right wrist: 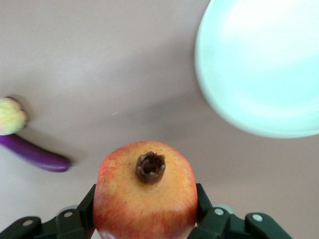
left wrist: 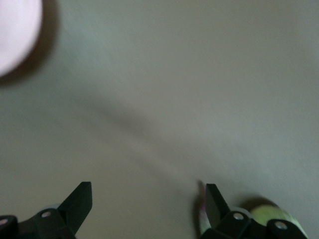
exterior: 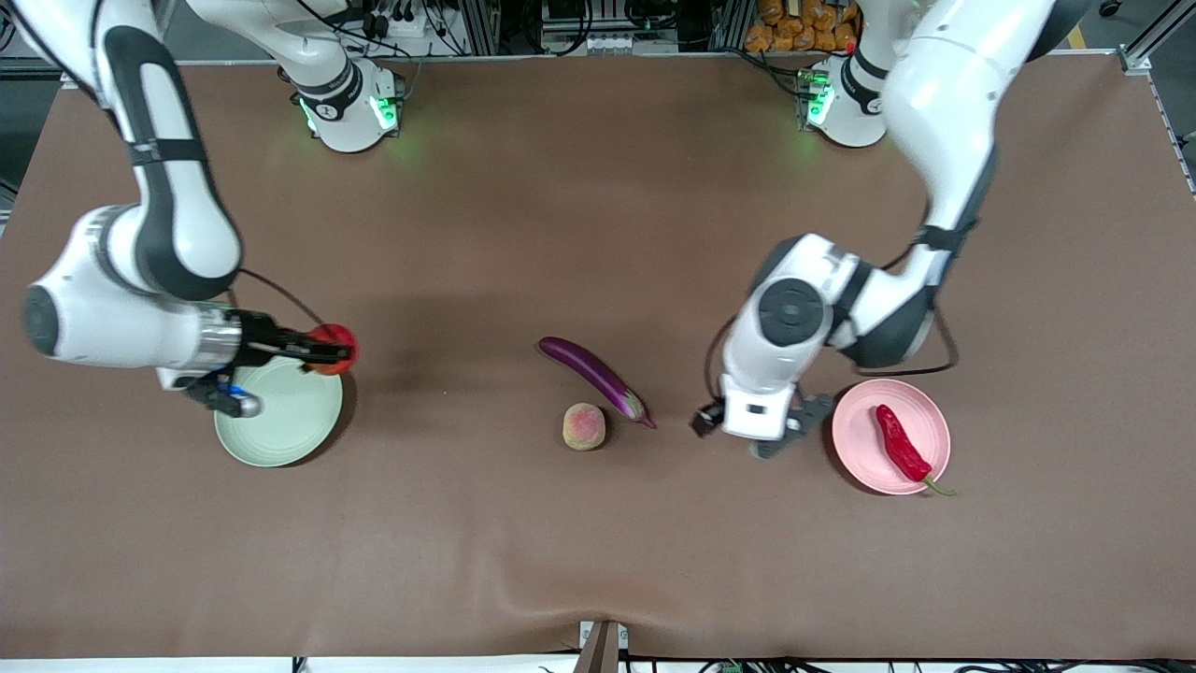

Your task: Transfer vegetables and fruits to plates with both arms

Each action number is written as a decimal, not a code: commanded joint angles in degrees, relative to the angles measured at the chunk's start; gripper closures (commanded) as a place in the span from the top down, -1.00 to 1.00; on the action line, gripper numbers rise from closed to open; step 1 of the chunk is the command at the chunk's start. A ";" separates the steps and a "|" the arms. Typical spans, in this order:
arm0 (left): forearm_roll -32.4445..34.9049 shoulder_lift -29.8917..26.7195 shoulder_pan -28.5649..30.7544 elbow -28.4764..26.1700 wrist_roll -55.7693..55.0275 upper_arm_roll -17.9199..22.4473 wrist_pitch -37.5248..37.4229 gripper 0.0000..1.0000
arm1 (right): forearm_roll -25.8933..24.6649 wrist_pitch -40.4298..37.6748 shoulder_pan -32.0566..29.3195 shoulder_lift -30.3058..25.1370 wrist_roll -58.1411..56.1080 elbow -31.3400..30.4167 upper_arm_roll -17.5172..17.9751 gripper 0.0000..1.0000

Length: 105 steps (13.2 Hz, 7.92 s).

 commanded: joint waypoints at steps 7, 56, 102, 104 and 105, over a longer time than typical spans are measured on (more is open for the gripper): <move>1.04 8.38 -10.18 2.23 -14.58 2.49 10.76 0.74 | -13.77 6.78 -11.73 14.06 -39.35 10.45 1.14 -0.62; -6.17 6.10 22.60 -0.59 52.82 7.24 15.44 -1.00 | -34.86 39.25 36.17 39.03 34.43 34.00 1.49 0.69; -17.25 -52.25 6.25 -19.22 67.68 24.74 -34.38 1.00 | -18.95 -19.59 -5.66 -15.19 -8.13 12.26 5.10 1.00; -17.15 -51.99 5.99 -17.29 66.98 24.21 -36.49 1.00 | -19.04 -26.46 -5.66 -17.12 -7.06 15.61 4.92 1.00; -17.07 -51.99 5.12 -17.02 65.93 24.30 -37.46 1.00 | -19.74 -28.32 -5.49 -17.57 -7.05 17.19 4.92 1.00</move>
